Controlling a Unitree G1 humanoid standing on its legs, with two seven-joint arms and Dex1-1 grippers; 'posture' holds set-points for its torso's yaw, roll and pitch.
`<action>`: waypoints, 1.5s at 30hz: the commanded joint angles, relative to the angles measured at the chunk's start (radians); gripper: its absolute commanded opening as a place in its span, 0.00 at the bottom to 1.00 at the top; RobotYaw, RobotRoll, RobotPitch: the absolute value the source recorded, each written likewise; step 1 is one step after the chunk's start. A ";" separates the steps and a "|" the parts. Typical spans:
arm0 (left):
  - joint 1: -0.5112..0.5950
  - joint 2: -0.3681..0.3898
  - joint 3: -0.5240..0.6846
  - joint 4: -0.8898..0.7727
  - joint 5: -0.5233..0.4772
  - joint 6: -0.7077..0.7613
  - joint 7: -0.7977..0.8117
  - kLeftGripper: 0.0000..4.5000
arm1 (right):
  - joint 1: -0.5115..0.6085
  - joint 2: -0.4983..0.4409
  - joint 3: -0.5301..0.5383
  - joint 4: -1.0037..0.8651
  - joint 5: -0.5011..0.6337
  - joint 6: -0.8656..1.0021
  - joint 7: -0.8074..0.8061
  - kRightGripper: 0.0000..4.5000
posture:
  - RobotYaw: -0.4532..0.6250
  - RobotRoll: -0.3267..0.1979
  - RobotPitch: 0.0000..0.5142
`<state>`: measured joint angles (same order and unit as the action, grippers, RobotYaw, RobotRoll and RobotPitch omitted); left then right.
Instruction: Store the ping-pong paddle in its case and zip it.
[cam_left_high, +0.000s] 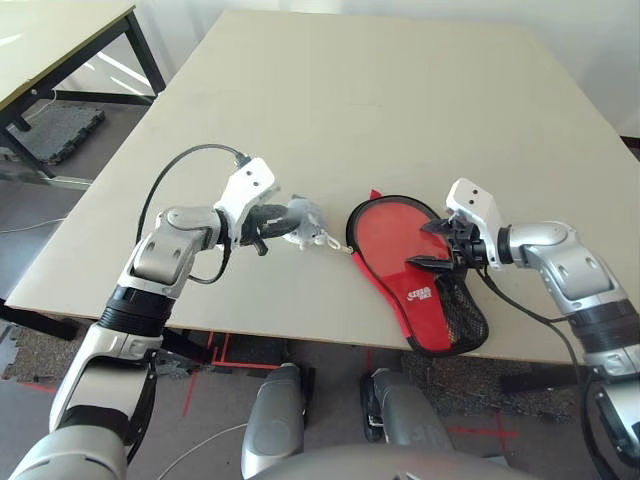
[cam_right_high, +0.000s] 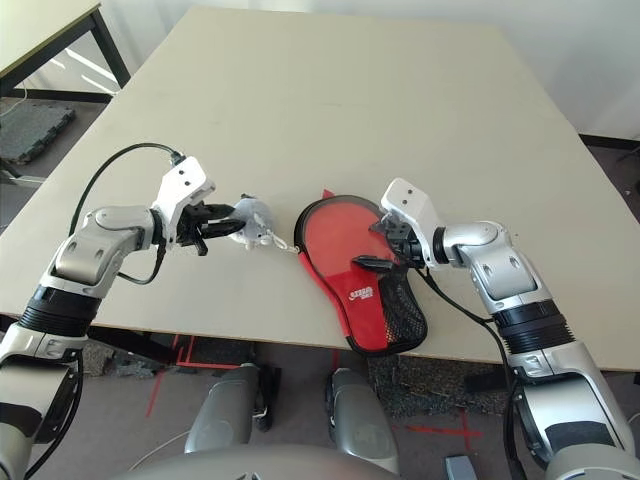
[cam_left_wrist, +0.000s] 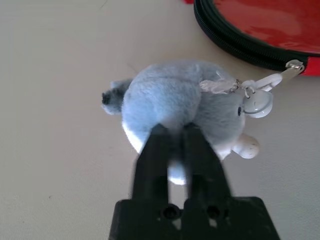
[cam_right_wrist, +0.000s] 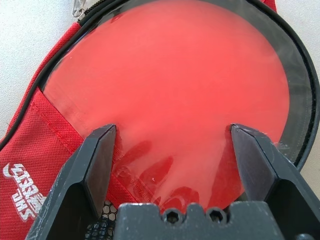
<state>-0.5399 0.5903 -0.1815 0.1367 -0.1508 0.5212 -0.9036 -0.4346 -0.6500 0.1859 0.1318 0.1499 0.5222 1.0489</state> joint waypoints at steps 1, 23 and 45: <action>-0.034 -0.020 -0.030 0.056 0.030 -0.031 -0.004 0.01 | 0.054 -0.001 0.062 0.036 -0.025 0.053 0.007 1.00 | 0.52 0.62 0.25; -0.521 -0.214 -0.083 0.829 0.281 -0.540 0.126 0.01 | 0.101 0.000 0.059 0.004 -0.019 0.071 -0.016 1.00 | 0.49 0.62 0.27; -0.758 -0.439 -0.068 1.175 0.405 -0.700 0.371 0.01 | 0.218 -0.006 0.032 -0.115 0.013 0.134 -0.066 1.00 | 0.41 0.62 0.34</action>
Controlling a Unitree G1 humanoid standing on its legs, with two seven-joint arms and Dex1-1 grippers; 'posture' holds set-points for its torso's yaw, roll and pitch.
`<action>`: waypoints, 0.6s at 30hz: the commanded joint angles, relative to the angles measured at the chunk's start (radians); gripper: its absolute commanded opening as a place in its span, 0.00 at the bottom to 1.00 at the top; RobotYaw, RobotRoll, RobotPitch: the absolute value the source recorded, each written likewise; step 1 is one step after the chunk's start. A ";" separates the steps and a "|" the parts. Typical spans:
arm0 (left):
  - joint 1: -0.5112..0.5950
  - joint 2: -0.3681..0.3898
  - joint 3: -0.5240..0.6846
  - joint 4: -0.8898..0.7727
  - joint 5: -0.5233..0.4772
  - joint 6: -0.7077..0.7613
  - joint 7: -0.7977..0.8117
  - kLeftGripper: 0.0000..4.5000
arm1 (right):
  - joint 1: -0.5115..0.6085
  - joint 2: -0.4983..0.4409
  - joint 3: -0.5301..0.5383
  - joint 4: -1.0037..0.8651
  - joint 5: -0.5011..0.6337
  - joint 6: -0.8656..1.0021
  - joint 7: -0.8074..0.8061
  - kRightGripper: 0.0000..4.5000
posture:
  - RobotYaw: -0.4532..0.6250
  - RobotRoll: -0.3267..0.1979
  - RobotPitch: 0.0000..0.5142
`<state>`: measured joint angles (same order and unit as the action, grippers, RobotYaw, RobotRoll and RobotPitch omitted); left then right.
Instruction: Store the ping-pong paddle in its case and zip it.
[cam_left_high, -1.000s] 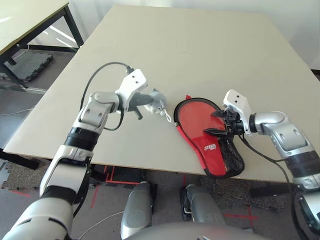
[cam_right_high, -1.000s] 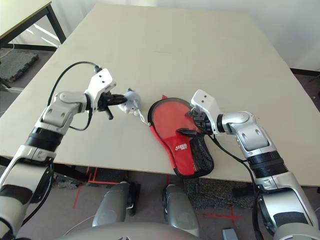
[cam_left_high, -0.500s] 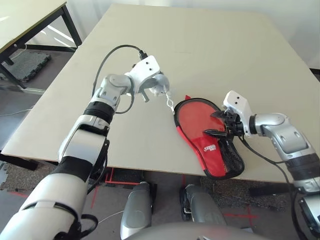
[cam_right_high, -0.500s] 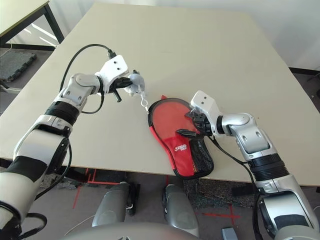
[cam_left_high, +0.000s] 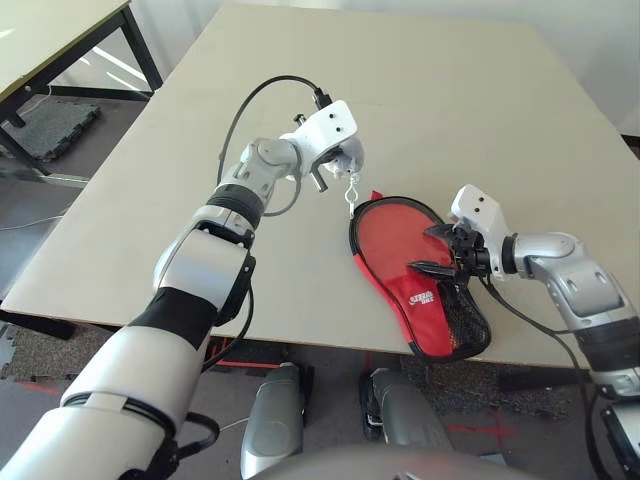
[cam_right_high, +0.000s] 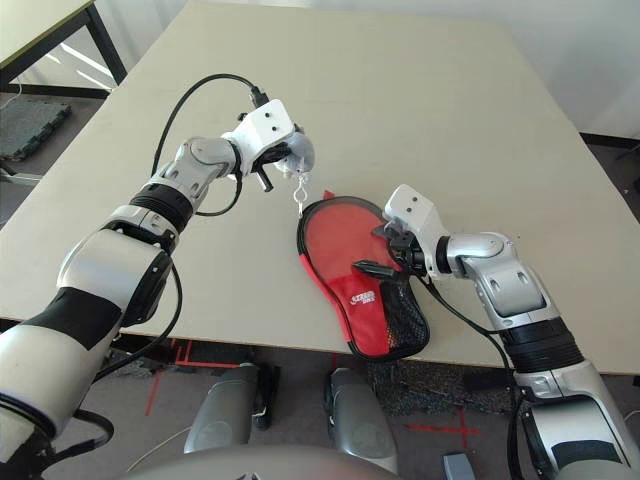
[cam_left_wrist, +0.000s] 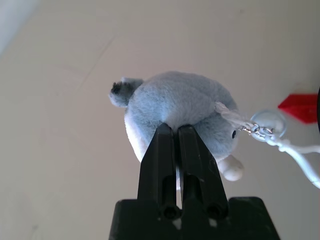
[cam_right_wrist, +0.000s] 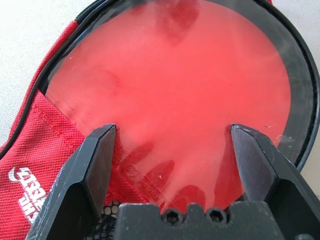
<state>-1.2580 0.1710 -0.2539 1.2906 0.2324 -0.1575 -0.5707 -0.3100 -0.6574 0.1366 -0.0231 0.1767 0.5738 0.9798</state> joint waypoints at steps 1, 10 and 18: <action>-0.046 -0.028 0.007 0.026 0.026 -0.022 0.057 0.01 | 0.100 0.000 0.079 0.033 -0.012 0.085 0.000 1.00 | 0.41 0.62 0.34; -0.087 -0.074 -0.003 0.048 0.095 -0.062 0.237 0.01 | 0.126 -0.007 0.072 -0.001 0.003 0.105 -0.020 1.00 | 0.38 0.62 0.34; -0.111 -0.160 -0.002 0.054 0.130 -0.107 0.263 0.01 | 0.128 -0.009 0.071 -0.012 0.008 0.113 -0.027 1.00 | 0.37 0.62 0.32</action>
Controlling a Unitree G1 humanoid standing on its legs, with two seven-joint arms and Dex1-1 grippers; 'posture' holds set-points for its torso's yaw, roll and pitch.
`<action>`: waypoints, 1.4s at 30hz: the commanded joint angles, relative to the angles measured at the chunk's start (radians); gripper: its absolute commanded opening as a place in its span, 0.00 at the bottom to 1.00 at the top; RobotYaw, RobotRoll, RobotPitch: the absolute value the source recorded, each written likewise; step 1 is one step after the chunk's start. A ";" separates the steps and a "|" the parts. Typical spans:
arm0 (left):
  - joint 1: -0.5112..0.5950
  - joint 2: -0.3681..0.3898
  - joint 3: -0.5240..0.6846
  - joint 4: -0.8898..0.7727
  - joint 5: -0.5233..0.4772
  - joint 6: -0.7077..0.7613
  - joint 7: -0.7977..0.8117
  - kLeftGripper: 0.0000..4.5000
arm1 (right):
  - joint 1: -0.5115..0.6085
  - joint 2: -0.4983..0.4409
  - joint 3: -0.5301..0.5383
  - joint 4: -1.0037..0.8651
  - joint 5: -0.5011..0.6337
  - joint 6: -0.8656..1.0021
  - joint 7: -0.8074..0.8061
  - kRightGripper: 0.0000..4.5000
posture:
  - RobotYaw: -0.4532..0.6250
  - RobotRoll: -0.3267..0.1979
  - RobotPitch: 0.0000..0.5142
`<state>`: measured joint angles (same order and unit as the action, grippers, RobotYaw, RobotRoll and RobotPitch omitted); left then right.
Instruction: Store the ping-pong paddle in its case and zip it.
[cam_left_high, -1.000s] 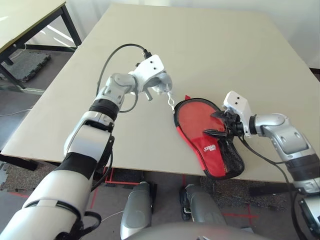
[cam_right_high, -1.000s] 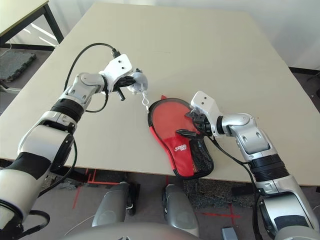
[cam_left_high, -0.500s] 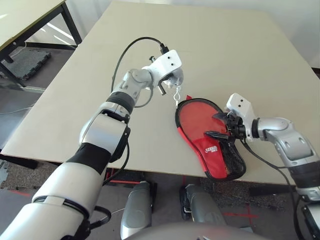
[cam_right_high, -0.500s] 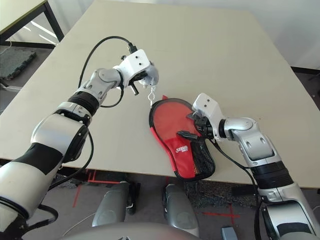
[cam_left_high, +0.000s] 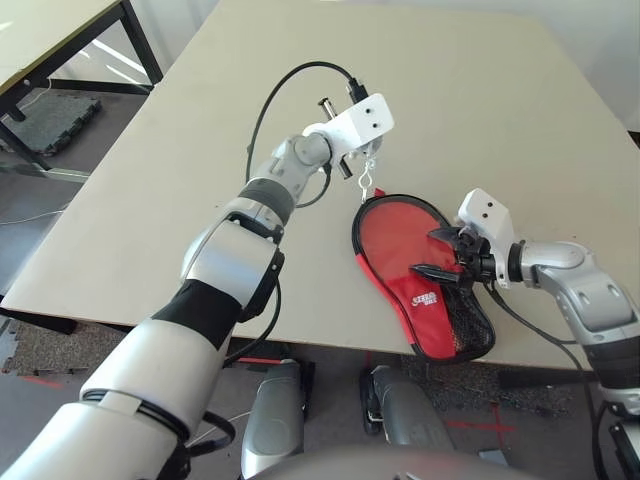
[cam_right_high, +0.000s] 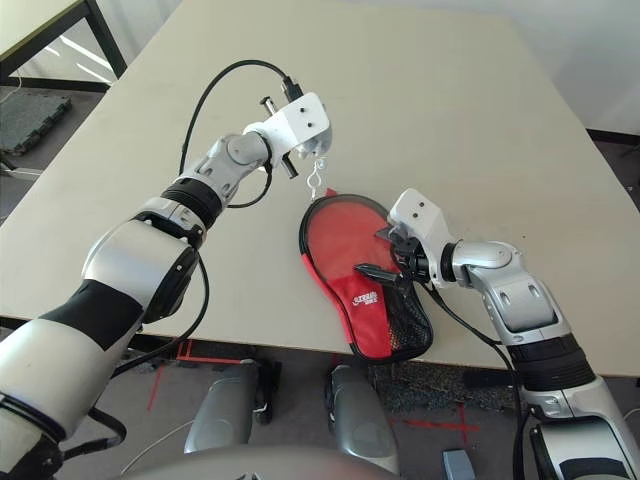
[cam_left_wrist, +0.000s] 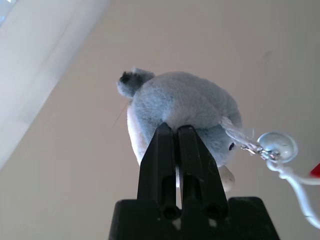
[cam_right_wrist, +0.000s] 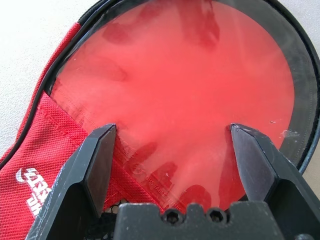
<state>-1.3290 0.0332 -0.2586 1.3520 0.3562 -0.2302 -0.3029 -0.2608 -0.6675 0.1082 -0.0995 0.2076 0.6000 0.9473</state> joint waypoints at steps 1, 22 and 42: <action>-0.039 -0.027 0.005 -0.007 0.004 -0.037 -0.017 0.01 | 0.078 0.001 0.099 0.064 -0.023 0.086 0.005 1.00 | 0.37 0.62 0.32; 0.074 -0.057 0.087 -0.075 -0.135 0.062 -0.639 0.01 | -0.004 0.029 0.135 0.155 -0.042 0.049 0.026 1.00 | 0.43 0.62 0.29; 0.064 0.113 0.128 -0.191 -0.211 0.147 -0.788 0.99 | -0.020 0.047 0.142 0.196 -0.060 0.020 0.032 1.00 | 0.46 0.62 0.26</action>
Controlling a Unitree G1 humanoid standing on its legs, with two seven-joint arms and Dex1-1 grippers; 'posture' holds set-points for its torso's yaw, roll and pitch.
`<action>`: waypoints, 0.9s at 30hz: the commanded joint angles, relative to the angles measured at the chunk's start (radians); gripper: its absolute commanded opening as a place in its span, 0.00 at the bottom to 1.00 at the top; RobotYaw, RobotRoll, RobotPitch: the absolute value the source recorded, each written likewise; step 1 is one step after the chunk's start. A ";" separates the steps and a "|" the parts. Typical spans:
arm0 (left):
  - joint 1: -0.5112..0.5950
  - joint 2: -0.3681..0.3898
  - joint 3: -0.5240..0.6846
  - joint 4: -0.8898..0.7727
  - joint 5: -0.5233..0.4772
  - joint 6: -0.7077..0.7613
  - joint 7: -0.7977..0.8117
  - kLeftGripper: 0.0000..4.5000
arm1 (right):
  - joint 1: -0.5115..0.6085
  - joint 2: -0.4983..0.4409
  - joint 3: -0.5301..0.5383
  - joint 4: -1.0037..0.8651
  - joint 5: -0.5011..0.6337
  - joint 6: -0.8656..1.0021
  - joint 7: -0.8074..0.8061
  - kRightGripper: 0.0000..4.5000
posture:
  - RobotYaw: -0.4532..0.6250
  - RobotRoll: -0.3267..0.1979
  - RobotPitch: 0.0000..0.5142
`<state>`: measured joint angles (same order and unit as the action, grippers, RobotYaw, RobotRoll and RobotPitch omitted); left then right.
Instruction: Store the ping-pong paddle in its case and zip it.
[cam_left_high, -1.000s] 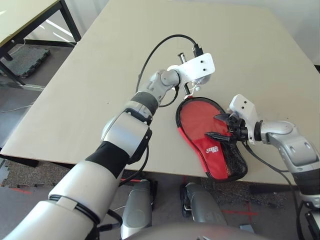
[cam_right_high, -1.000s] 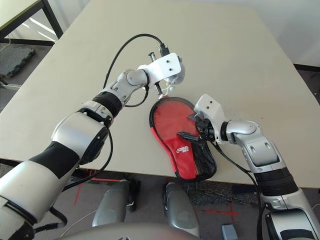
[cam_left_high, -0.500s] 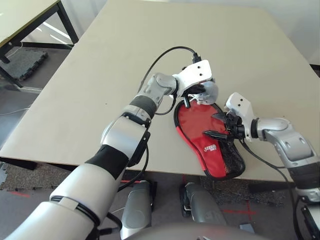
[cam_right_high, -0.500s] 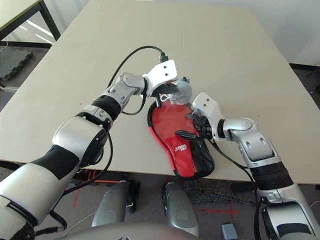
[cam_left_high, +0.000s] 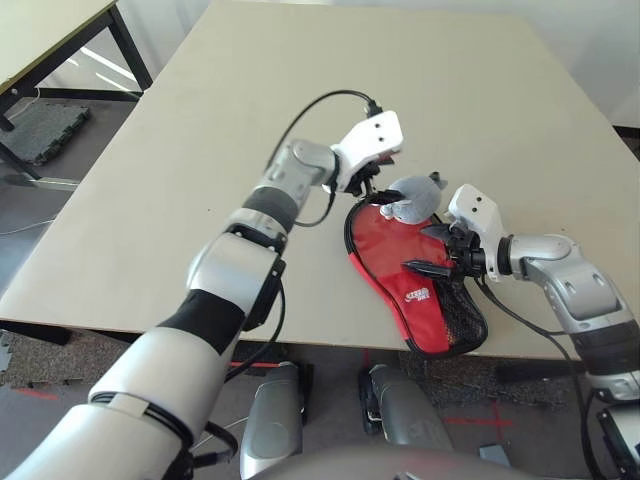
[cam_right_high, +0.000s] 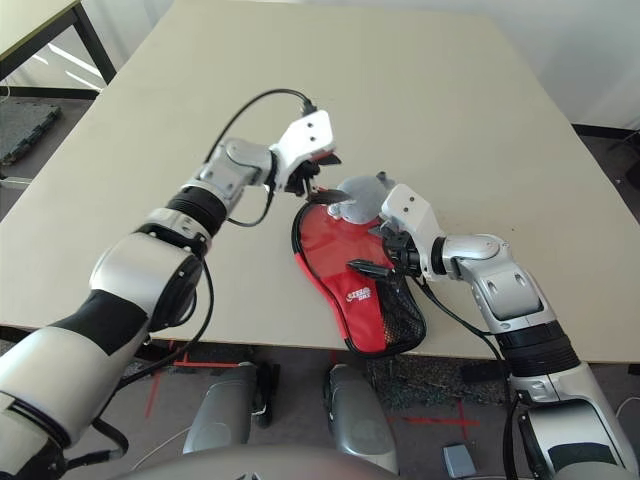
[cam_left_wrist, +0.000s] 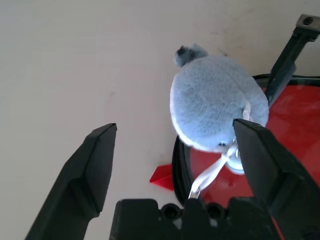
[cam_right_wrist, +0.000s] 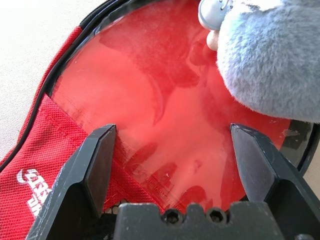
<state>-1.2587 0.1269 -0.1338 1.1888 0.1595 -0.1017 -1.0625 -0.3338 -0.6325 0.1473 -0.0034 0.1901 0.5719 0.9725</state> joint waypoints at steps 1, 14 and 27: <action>-0.003 0.032 0.003 -0.037 -0.020 0.026 -0.040 0.99 | 0.049 0.014 0.104 0.103 -0.044 0.047 0.008 1.00 | 0.46 0.62 0.26; 0.230 0.153 -0.057 -0.375 -0.069 0.182 -0.244 0.99 | 0.010 0.007 0.112 0.145 -0.057 0.026 0.038 1.00 | 0.49 0.62 0.25; 0.400 0.128 -0.135 -0.539 -0.081 0.254 -0.227 0.99 | 0.004 -0.006 0.110 0.159 -0.057 0.014 0.043 1.00 | 0.47 0.62 0.23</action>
<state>-0.8781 0.2631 -0.2440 0.6761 0.0818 0.1462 -1.2921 -0.3818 -0.6375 0.1817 0.0809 0.1742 0.5474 1.0059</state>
